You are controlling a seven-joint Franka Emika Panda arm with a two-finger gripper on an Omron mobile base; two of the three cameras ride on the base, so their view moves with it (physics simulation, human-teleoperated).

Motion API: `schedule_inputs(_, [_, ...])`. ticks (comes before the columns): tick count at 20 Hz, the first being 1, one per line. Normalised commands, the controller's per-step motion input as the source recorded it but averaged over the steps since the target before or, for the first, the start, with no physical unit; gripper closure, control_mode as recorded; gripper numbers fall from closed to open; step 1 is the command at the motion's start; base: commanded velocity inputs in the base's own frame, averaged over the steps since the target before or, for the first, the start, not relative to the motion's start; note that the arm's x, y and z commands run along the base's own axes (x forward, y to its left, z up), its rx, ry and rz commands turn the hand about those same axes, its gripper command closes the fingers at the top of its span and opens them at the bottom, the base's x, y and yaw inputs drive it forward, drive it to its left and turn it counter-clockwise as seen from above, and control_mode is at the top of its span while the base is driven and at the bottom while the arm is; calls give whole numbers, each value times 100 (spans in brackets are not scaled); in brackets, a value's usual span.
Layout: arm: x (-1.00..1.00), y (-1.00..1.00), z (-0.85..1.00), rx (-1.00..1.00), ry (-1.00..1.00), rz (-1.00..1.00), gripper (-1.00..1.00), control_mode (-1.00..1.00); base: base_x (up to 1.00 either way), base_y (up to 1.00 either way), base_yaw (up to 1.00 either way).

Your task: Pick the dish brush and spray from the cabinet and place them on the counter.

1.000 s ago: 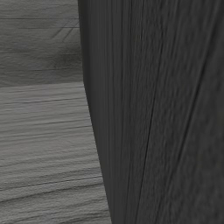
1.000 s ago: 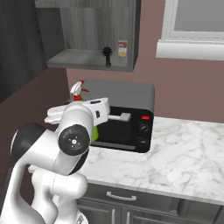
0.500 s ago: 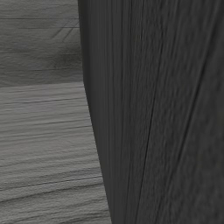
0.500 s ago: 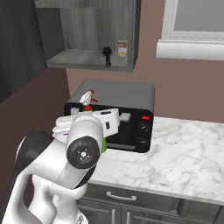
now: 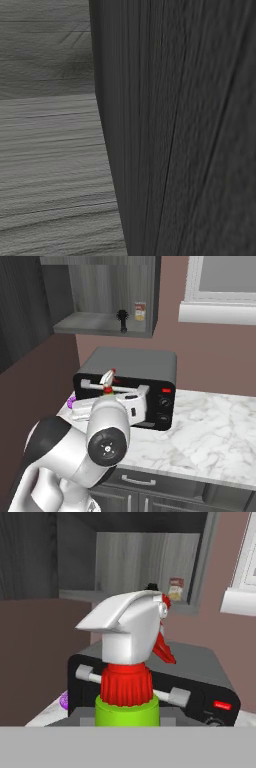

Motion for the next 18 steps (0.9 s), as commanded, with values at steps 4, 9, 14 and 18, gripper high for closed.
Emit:
schedule_inputs(4, [11, 0, -23, 0, -1, 0, 100, -100, 0, 0, 0])
schedule_inputs(9, [-7, -22, -30, 0, -9, -4, 100, -100, 0, 0, 0])
schedule_inputs(14, [-24, -31, -30, 0, -13, -5, 100, -100, 0, 0, 0])
schedule_inputs(18, [-8, -30, -25, 3, -12, -4, 100, -100, 0, 0, 0])
